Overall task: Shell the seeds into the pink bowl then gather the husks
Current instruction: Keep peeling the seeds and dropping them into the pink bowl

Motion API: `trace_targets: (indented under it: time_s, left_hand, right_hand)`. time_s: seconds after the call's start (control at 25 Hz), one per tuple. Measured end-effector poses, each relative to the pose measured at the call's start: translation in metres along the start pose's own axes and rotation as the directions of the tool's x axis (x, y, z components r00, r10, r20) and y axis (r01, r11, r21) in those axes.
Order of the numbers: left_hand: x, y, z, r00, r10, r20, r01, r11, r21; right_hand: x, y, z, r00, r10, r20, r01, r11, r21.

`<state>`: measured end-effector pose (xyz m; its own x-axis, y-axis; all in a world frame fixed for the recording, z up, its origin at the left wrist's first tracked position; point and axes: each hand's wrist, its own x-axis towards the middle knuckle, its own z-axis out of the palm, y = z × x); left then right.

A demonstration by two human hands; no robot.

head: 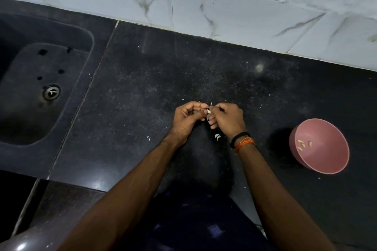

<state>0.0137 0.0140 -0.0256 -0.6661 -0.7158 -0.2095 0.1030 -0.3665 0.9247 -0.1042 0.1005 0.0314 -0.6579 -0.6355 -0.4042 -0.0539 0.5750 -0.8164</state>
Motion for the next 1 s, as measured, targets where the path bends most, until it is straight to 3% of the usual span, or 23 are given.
trace_targets:
  time_s: [0.12,0.24,0.32,0.48,0.64,0.8,1.0]
  left_hand:
    - [-0.001,0.002,0.001,1.0,-0.007,0.003,0.007,1.0,-0.03]
    - [-0.001,0.002,0.002,1.0,-0.006,-0.003,0.006,0.999,-0.051]
    - [-0.002,0.003,0.003,1.0,-0.005,-0.013,0.004,0.998,-0.065]
    - [-0.002,0.003,0.002,1.0,-0.001,-0.019,0.0,0.998,-0.065]
    - [-0.001,0.001,0.003,1.0,-0.005,-0.028,0.004,0.999,-0.047]
    - [0.0,0.003,0.004,0.999,-0.029,-0.026,0.028,0.999,-0.043]
    - [-0.002,0.002,0.001,0.997,-0.032,0.064,0.028,0.998,0.058]
  right_hand:
    - [0.0,0.002,-0.002,0.999,0.049,0.0,-0.049,0.997,0.065]
    - [0.003,0.011,-0.006,0.994,-0.083,-0.071,0.071,0.985,-0.155]
    - [0.004,0.012,-0.011,0.987,-0.152,-0.044,0.138,0.962,-0.235]
    - [-0.002,0.006,-0.015,0.992,-0.093,0.088,0.085,0.992,0.097]
    - [-0.003,0.011,-0.012,0.988,-0.115,0.108,0.097,0.982,0.16]
    - [-0.004,0.011,-0.008,0.994,-0.033,0.107,0.002,0.96,0.28]
    - [-0.002,0.012,-0.004,0.994,0.034,0.102,-0.069,0.933,0.353]
